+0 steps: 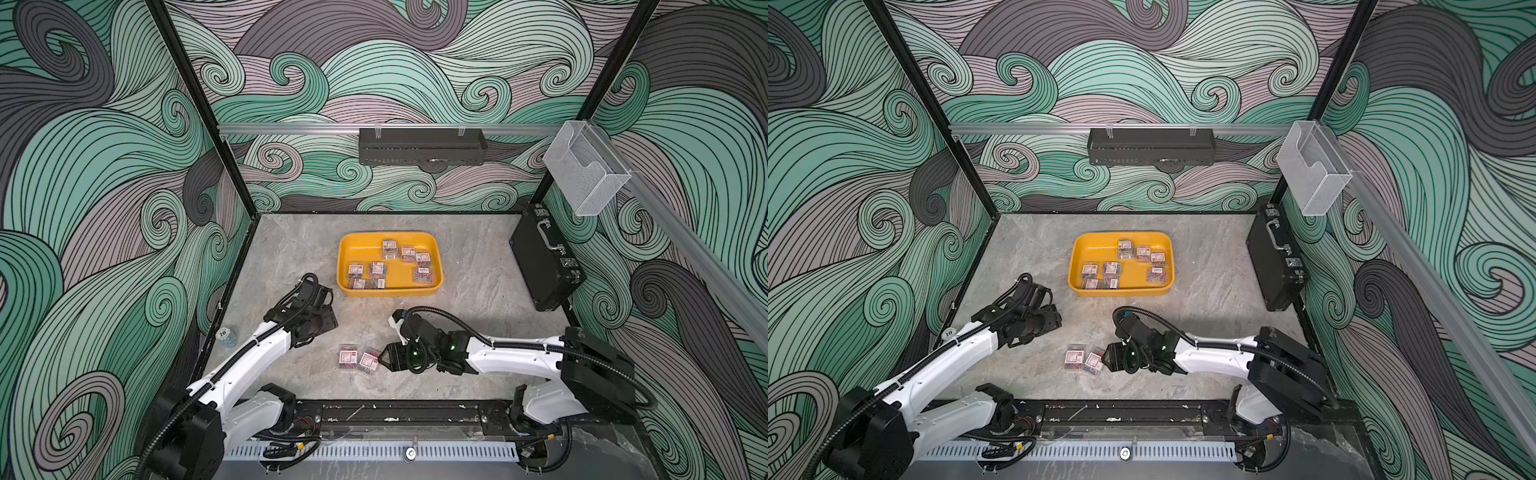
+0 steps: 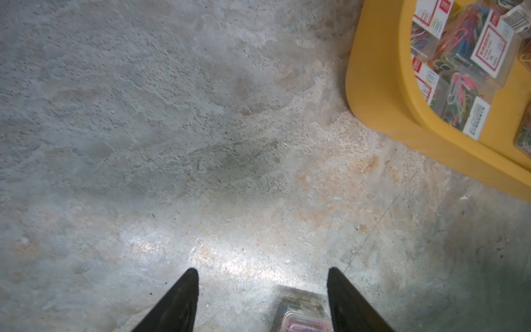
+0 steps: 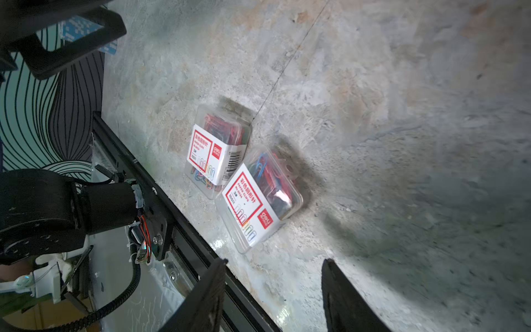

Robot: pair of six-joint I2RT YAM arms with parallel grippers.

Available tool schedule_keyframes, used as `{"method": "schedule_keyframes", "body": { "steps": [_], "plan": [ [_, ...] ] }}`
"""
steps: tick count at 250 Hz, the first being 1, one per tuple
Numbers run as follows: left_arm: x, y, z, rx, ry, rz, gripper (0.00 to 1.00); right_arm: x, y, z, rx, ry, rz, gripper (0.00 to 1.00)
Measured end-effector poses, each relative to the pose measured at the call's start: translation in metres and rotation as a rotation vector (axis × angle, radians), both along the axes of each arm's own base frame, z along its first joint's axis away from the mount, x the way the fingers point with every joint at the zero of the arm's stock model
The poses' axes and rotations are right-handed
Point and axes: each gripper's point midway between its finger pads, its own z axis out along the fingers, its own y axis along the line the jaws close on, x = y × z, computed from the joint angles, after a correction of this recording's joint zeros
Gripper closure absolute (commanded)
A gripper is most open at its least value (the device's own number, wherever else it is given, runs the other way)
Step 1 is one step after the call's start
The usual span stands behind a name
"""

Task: Take the paper clips out of the storage box
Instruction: Adjust the boxed paper clips at the center of the board.

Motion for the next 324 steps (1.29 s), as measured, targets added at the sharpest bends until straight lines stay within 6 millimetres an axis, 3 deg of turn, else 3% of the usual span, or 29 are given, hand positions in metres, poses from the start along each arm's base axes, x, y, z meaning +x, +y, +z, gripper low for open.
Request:
{"method": "schedule_keyframes", "body": {
  "steps": [51,122,324],
  "plan": [
    [0.0,0.0,-0.002,-0.008,0.012,-0.009,0.31,-0.006,0.018,-0.004,0.022,0.032,0.024,0.43],
    [0.002,-0.005,-0.003,-0.02,0.053,-0.037,0.32,-0.005,0.028,-0.004,0.032,0.043,0.038,0.42],
    [0.0,-0.011,-0.004,-0.044,0.07,-0.06,0.34,0.005,0.033,-0.013,0.04,0.064,0.032,0.42]
  ]
}}
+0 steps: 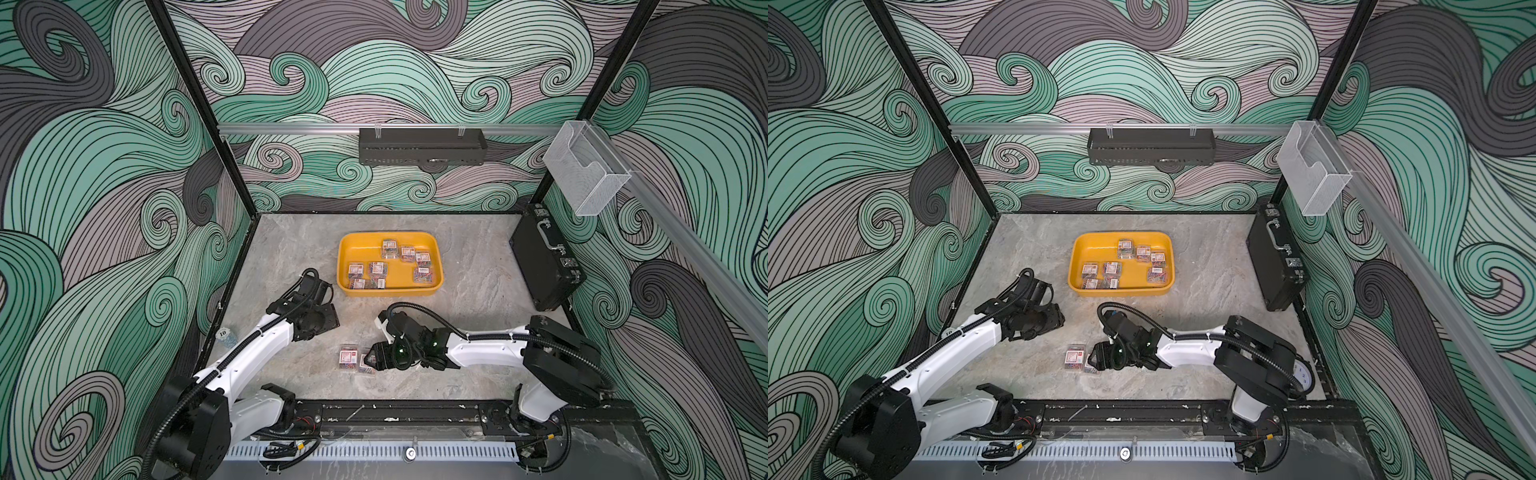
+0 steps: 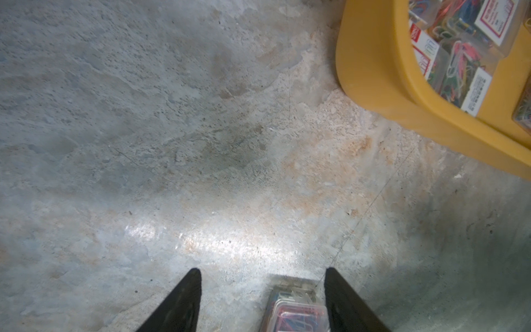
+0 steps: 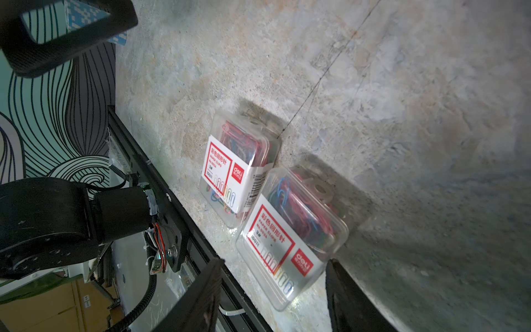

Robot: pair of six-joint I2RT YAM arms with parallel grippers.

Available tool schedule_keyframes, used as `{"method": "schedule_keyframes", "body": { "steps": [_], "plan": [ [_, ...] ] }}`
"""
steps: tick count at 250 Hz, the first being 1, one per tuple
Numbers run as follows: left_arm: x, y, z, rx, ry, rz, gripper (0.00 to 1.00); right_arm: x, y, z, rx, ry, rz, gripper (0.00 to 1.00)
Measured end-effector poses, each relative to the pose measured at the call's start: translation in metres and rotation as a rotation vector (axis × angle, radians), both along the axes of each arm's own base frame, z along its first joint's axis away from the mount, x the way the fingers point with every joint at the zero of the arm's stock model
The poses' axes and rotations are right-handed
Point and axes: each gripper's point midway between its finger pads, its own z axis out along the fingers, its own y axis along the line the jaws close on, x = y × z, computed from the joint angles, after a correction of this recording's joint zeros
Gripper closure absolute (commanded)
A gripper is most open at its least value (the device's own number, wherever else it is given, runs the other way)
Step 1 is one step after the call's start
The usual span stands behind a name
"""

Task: Take the paper clips out of the storage box
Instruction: Adjust the boxed paper clips at the center of the board.

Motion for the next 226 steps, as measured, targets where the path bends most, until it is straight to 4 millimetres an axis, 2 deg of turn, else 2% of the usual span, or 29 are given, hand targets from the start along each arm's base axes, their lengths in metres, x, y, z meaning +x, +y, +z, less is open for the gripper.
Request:
{"method": "schedule_keyframes", "body": {
  "steps": [55,135,226],
  "plan": [
    [0.0,-0.002,0.0,-0.008,0.003,-0.004,0.34,0.005,0.006,0.002,0.02,0.002,0.0,0.42],
    [-0.001,-0.002,0.0,-0.01,0.004,-0.005,0.34,0.004,0.001,-0.004,-0.017,-0.01,0.012,0.43],
    [-0.001,-0.002,-0.003,-0.008,0.015,-0.005,0.34,-0.023,-0.007,-0.019,-0.138,-0.077,0.089,0.41]
  ]
}}
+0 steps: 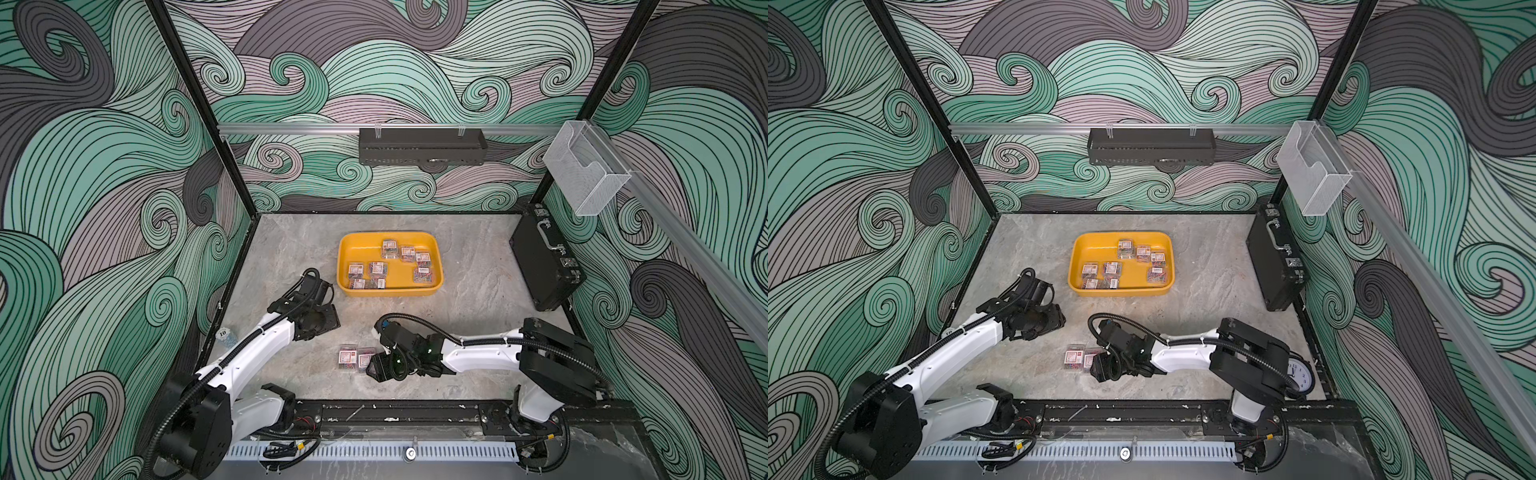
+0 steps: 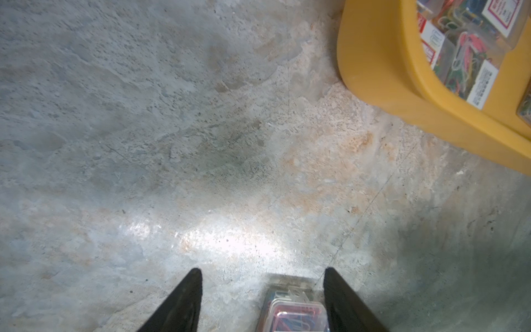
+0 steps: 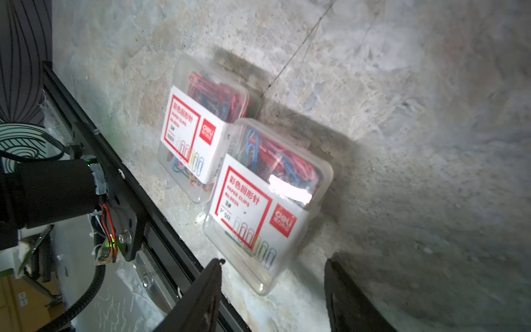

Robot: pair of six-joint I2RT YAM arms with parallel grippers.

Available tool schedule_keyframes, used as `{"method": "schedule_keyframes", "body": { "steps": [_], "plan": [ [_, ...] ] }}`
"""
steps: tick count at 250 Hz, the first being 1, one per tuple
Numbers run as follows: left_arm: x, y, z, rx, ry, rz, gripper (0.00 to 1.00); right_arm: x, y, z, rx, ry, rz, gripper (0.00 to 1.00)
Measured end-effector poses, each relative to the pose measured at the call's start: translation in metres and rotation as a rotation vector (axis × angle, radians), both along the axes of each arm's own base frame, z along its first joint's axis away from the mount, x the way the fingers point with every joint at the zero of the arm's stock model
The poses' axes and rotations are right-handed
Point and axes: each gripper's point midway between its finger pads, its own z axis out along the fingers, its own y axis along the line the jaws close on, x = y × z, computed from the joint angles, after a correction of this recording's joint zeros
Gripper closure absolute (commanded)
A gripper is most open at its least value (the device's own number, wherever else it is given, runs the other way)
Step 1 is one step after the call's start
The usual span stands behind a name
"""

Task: Take the paper clips out of the storage box
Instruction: Adjust the boxed paper clips at the center of the board.

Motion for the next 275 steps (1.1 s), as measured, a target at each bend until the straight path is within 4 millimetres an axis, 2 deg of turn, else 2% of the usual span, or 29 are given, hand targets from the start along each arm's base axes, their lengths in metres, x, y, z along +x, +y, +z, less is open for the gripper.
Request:
{"method": "schedule_keyframes", "body": {
  "steps": [68,135,275],
  "plan": [
    [0.0,0.0,0.0,0.0,0.001,0.0,0.35,-0.006,0.009,0.008,-0.036,-0.07,0.039,0.42],
    [0.0,0.0,0.0,0.0,0.0,0.0,0.35,-0.005,0.0,-0.004,-0.134,-0.104,0.034,0.42],
    [-0.001,0.0,0.0,0.0,0.002,0.0,0.35,-0.002,0.01,-0.005,-0.155,-0.118,0.036,0.42]
  ]
}}
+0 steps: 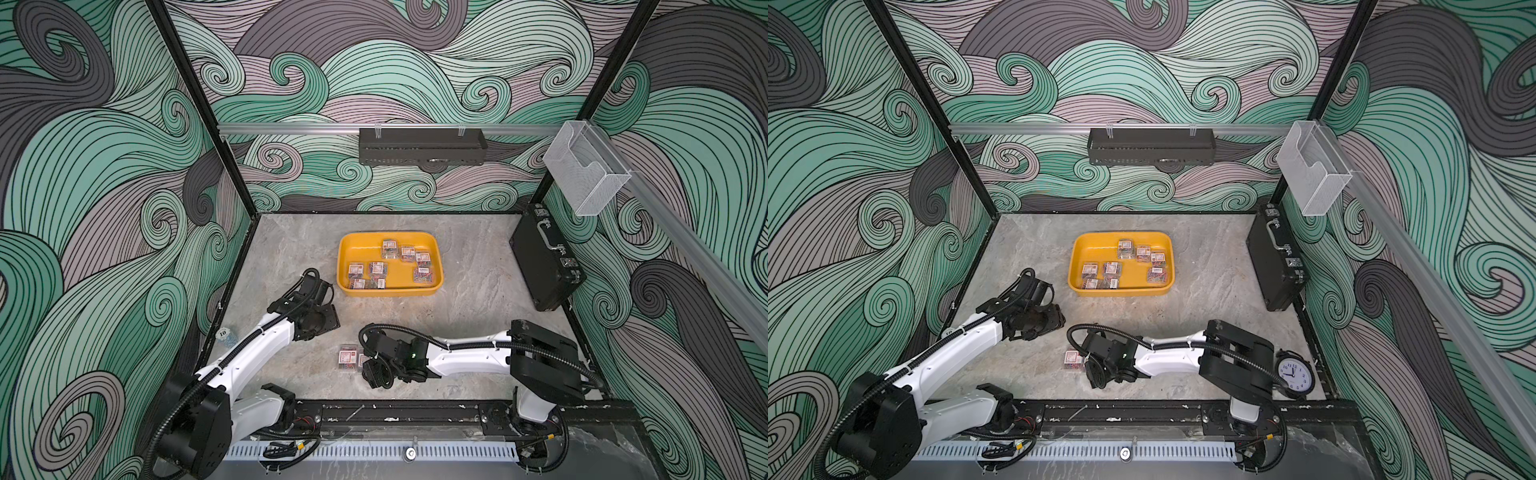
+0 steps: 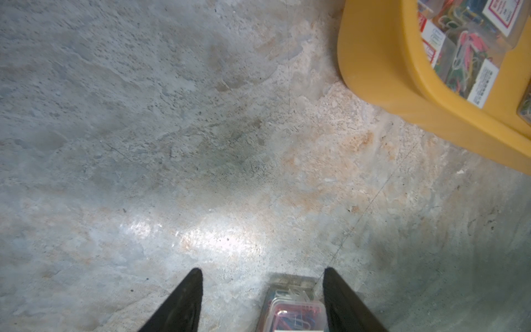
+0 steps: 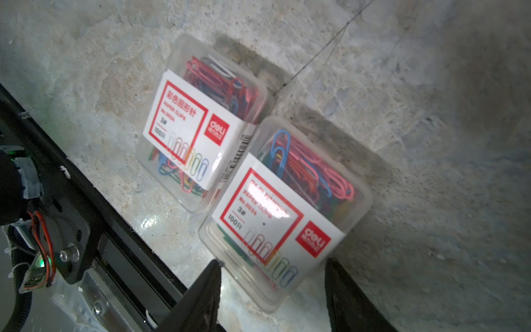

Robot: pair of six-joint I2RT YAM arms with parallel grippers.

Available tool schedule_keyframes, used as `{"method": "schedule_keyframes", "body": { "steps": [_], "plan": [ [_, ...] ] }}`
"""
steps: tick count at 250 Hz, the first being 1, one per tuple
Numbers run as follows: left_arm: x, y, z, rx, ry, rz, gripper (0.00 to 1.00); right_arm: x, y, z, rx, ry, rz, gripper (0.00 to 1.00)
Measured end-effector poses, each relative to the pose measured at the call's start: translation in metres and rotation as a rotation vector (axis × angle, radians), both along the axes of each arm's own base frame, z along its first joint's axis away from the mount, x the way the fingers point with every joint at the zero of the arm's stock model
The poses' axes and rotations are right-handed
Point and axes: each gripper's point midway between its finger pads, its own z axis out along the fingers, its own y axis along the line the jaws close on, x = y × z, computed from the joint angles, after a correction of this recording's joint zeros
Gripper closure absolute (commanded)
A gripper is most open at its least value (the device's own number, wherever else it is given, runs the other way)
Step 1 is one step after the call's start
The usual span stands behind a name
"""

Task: Take the paper clips out of the storage box
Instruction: Adjust the boxed paper clips at the center of the board.

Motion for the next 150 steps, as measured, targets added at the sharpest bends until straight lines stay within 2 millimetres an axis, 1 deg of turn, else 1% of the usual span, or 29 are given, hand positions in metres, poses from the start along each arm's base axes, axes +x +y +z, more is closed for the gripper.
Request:
{"method": "schedule_keyframes", "body": {
  "steps": [58,122,132,150],
  "plan": [
    [0.0,0.0,0.0,0.0,0.0,0.0,0.35,0.0007,0.0006,0.0,-0.004,-0.001,-0.002,0.42],
    [-0.0002,-0.0006,0.0,-0.002,0.001,-0.003,0.35,0.0017,0.0012,0.0001,-0.008,-0.013,0.016,0.4],
    [-0.0004,-0.001,0.0,-0.004,0.001,-0.006,0.35,0.0019,0.0012,0.0002,-0.01,-0.014,0.02,0.39],
    [-0.0007,-0.0018,0.0,-0.008,0.003,-0.01,0.35,0.0023,0.001,0.0004,-0.013,-0.019,0.03,0.34]
  ]
}}
